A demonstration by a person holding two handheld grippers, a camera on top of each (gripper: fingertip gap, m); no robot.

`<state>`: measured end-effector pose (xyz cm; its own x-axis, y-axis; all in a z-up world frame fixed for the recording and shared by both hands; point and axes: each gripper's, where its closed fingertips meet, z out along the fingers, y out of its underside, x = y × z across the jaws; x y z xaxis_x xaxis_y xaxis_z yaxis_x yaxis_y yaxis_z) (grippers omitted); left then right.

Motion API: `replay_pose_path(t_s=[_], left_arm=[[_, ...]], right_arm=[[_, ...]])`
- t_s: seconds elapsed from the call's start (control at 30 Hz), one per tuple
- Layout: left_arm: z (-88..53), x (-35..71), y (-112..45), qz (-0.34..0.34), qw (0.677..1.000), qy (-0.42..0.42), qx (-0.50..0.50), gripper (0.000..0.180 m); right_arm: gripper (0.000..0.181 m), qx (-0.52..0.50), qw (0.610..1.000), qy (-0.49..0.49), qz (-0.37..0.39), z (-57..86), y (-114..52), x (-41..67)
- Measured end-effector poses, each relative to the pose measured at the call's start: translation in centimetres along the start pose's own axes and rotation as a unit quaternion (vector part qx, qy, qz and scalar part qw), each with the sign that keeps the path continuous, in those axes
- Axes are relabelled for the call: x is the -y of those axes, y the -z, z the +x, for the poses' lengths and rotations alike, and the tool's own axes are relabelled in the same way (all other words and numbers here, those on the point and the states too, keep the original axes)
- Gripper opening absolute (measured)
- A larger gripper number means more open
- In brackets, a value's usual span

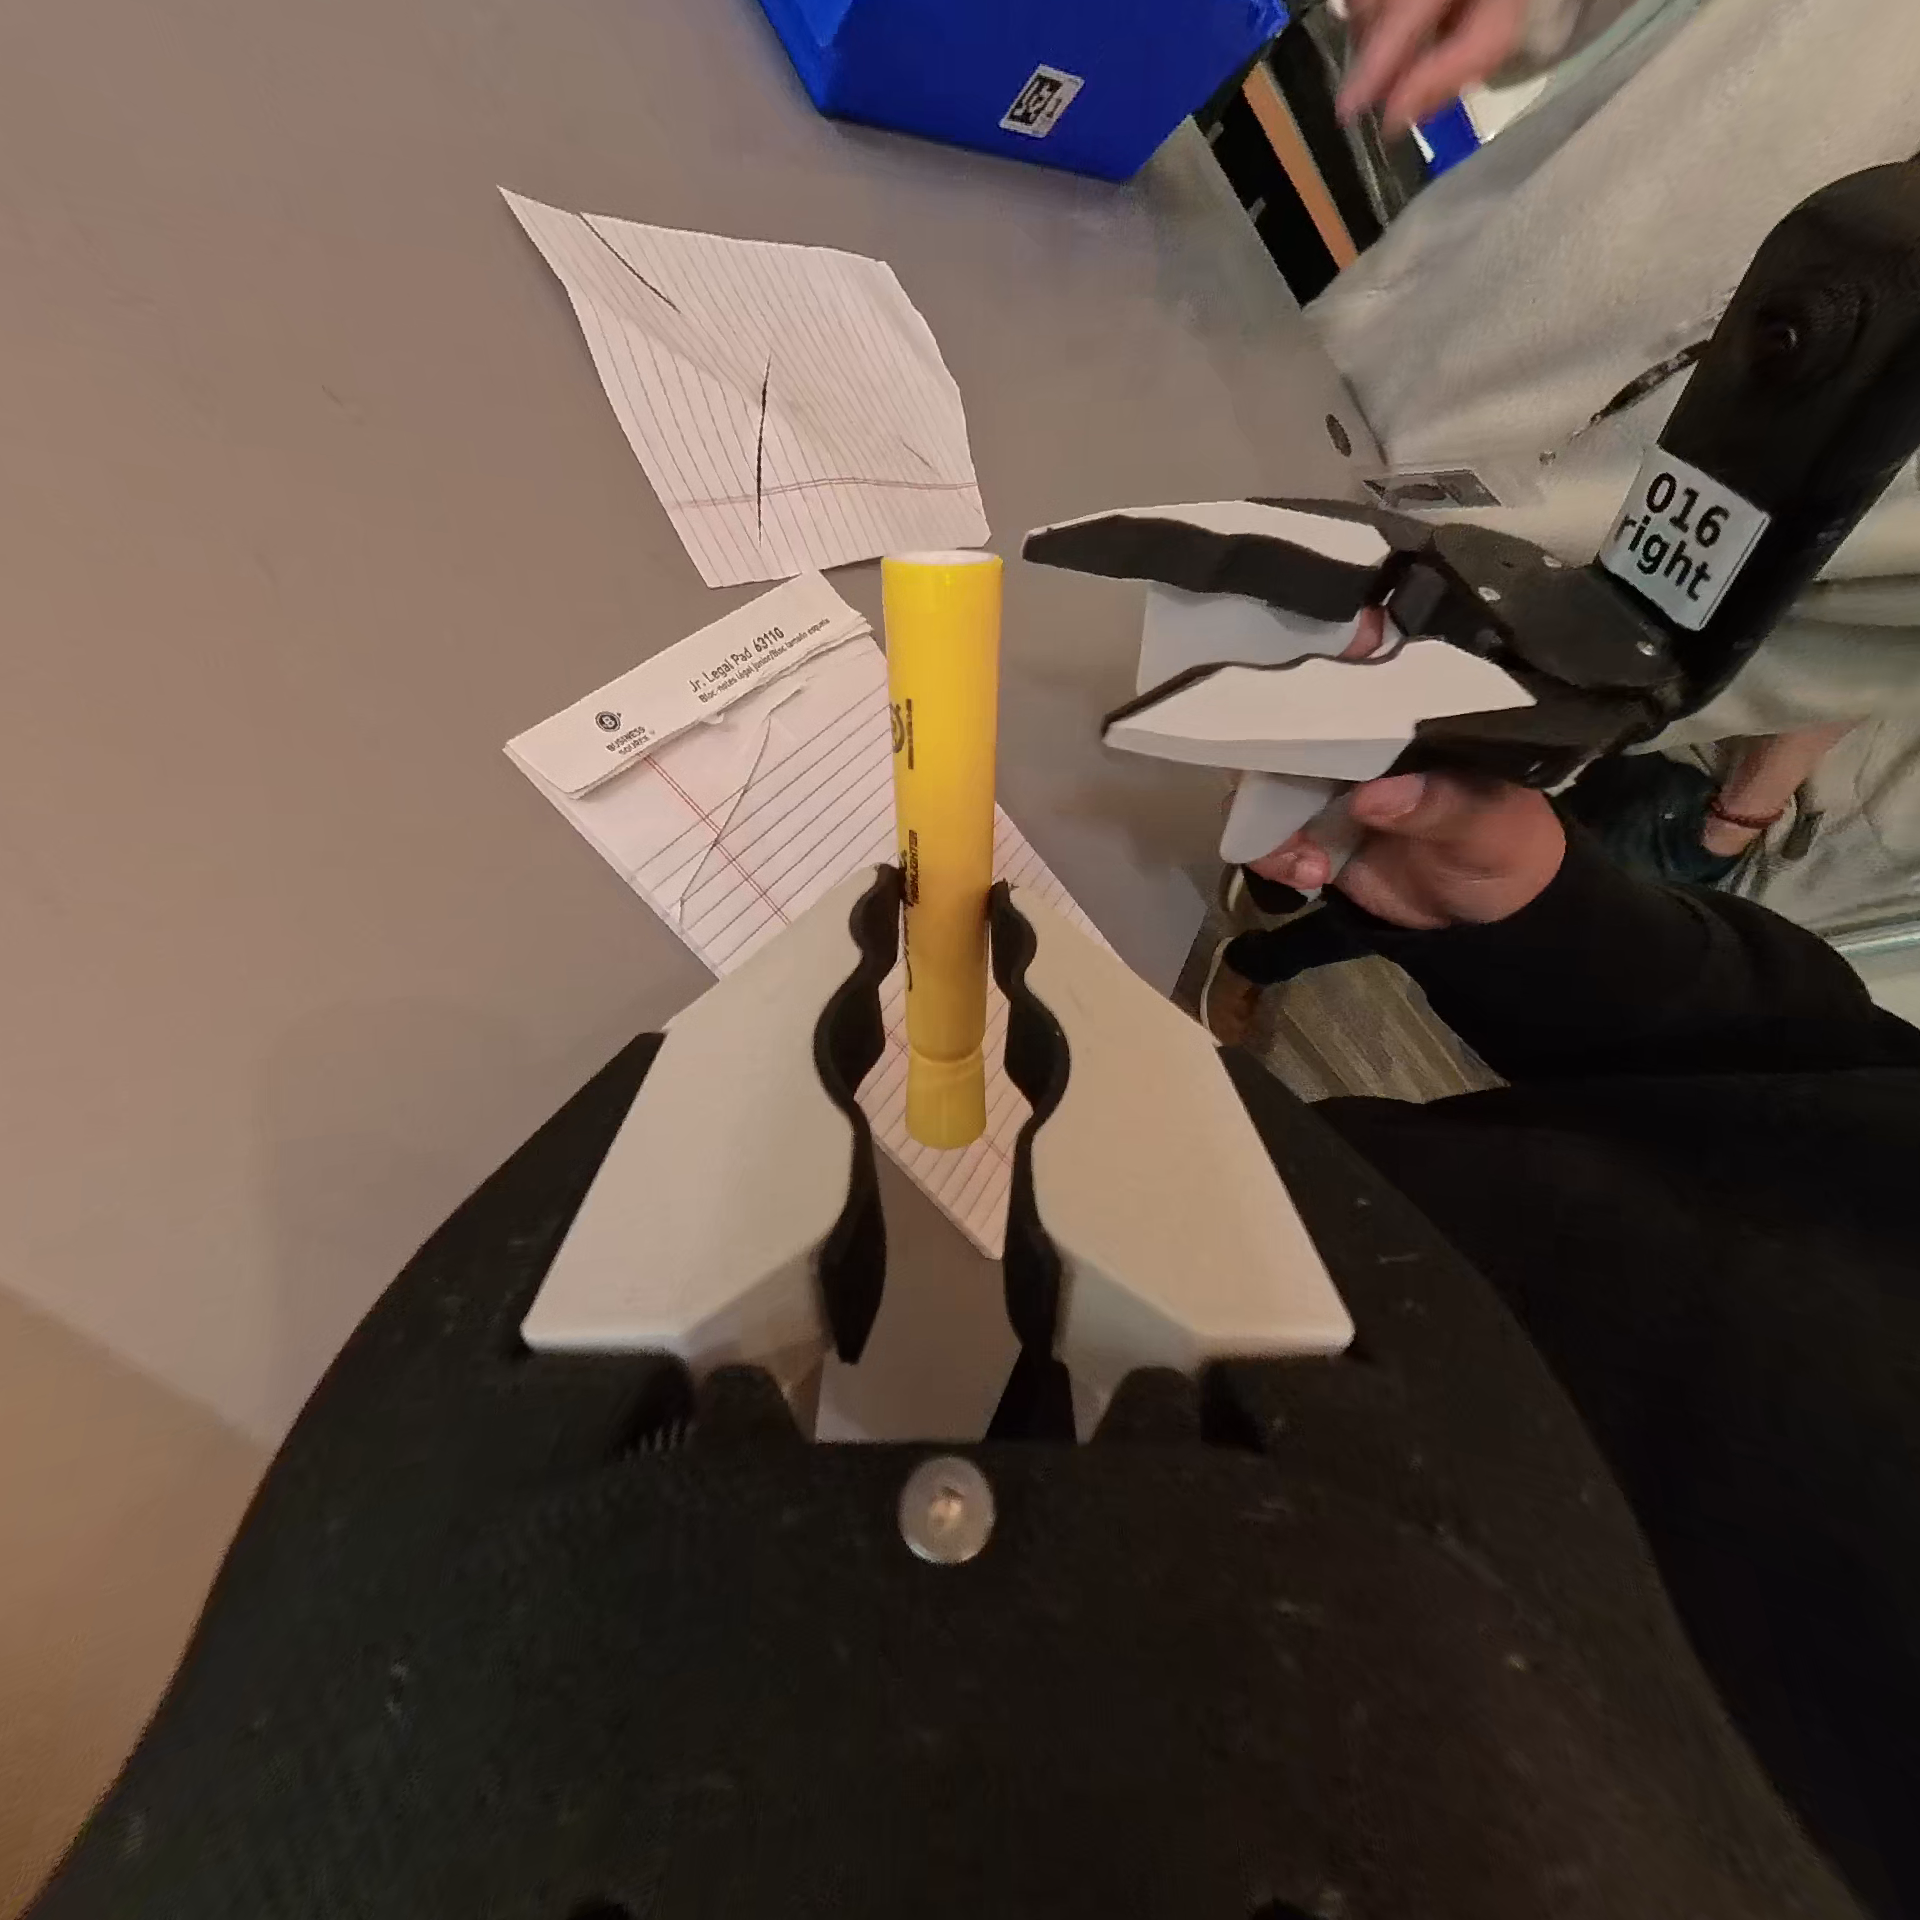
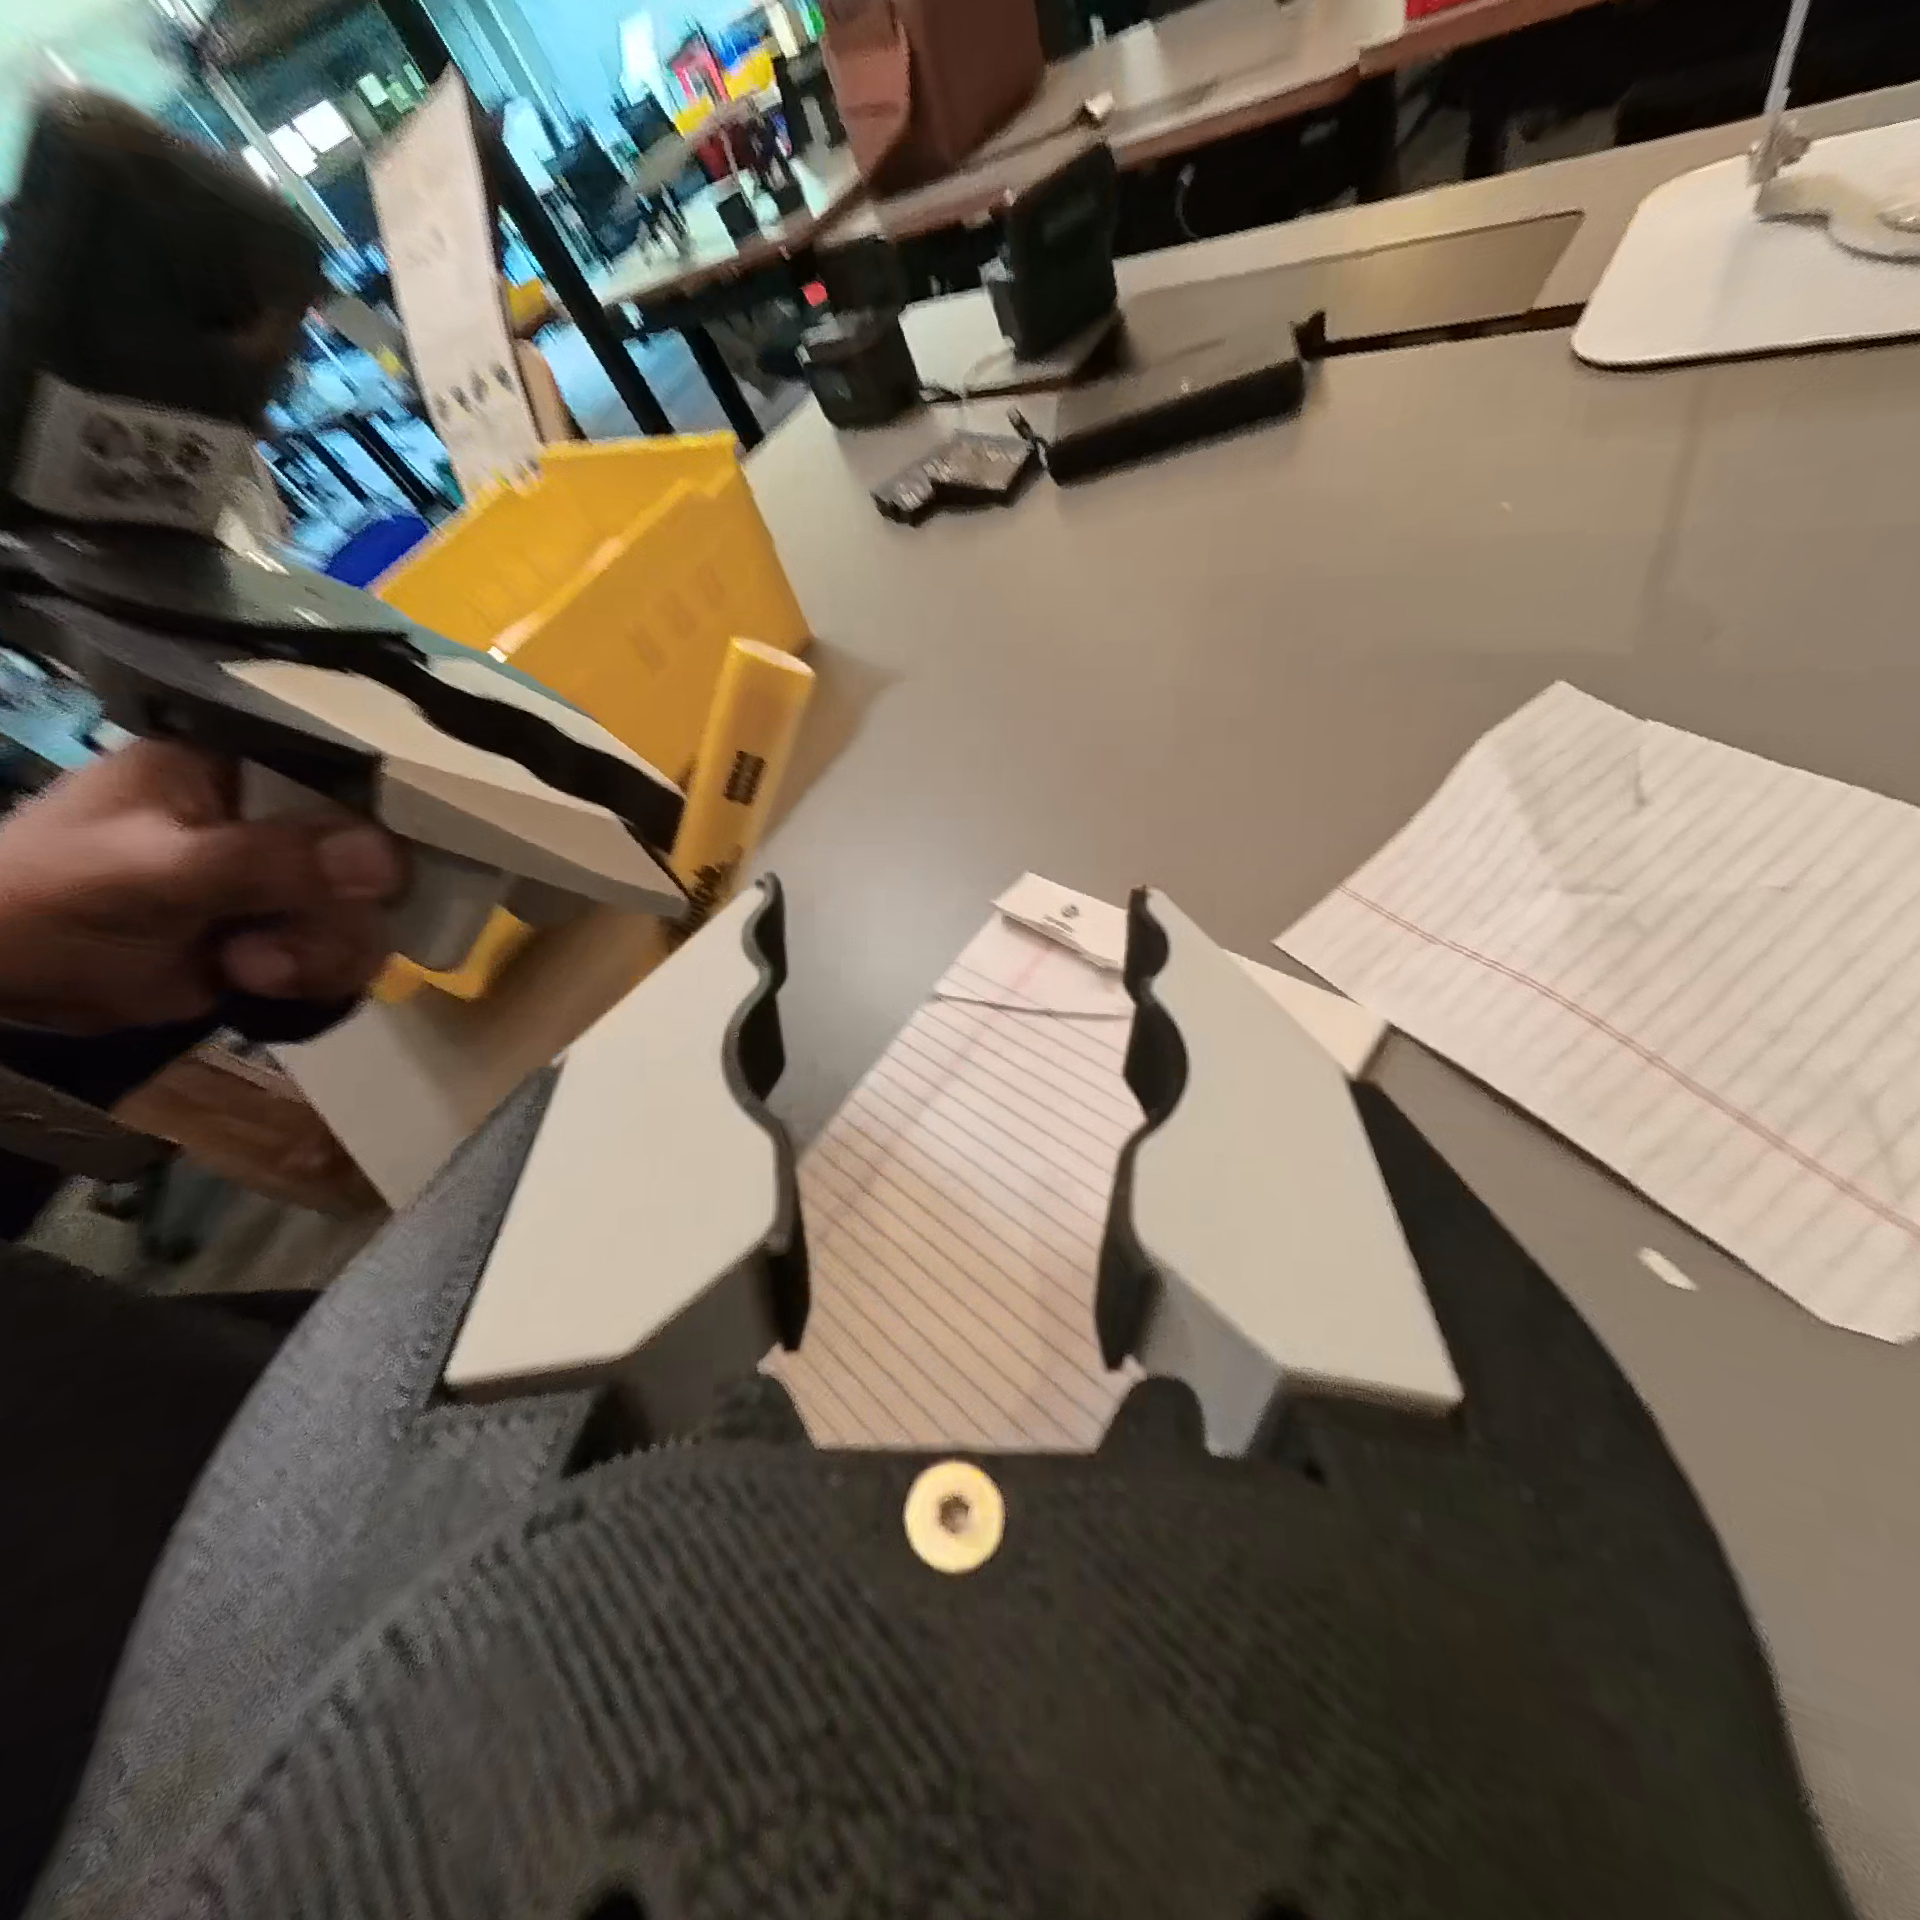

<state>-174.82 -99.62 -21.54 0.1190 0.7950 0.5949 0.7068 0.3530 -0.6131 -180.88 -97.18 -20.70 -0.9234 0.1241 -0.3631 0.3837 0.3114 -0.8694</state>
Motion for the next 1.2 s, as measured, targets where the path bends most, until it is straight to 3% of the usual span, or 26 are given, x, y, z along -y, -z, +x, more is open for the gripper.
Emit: replay_pose_path(t_s=[0.13, 1.03, 1.2], left_arm=[[0.1, 0.2, -0.1, 0.002, 1.000, -0.004, -0.005, 0.014], [3.8, 0.5, -3.4, -0.011, 0.997, -0.069, -0.037, 0.014], [4.6, 0.5, -3.7, -0.012, 0.994, -0.105, -0.037, 0.014]], right_arm=[[0.064, 0.040, 0.997, -0.056, 0.036, -0.7, 0.4, 1.4], [0.063, 0.170, 0.971, -0.160, 0.055, -3.1, 1.2, 2.9], [0.054, 0.190, 0.966, -0.170, 0.050, -3.5, 1.2, 2.9]])
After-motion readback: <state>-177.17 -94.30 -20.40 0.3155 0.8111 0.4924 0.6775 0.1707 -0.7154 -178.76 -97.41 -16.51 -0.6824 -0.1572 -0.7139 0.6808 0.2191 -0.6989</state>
